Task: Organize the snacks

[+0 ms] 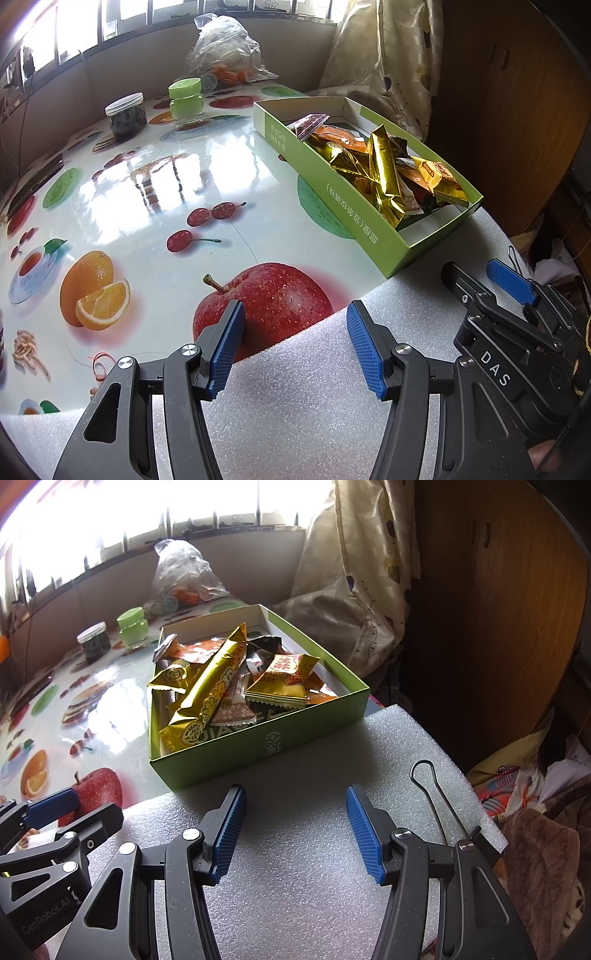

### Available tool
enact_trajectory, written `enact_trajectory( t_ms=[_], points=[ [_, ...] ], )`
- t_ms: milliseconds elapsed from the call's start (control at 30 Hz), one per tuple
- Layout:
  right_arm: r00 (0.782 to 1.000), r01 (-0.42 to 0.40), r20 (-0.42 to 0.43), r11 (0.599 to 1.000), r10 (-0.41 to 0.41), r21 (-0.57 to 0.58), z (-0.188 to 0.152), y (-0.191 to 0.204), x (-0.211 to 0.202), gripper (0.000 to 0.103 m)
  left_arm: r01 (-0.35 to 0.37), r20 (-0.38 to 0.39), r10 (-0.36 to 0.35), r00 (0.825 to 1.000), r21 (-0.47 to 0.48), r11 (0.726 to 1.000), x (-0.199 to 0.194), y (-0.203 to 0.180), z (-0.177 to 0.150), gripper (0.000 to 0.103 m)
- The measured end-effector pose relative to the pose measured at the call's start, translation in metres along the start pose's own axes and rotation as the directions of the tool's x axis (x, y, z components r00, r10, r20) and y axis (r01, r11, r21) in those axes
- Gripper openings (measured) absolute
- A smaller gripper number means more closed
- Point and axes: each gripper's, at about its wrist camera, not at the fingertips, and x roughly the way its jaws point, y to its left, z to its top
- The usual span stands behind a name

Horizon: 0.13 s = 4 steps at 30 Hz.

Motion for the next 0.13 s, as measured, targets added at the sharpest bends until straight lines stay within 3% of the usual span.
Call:
enact_trajectory(
  t_ms=[133],
  points=[
    [1.0,-0.001,0.0,1.0,0.001,0.0,0.0004,-0.0003,0.0001,0.056,-0.001,0.0,0.001,1.0,0.0,1.0,0.0,0.0,-0.0001,0.058]
  ],
)
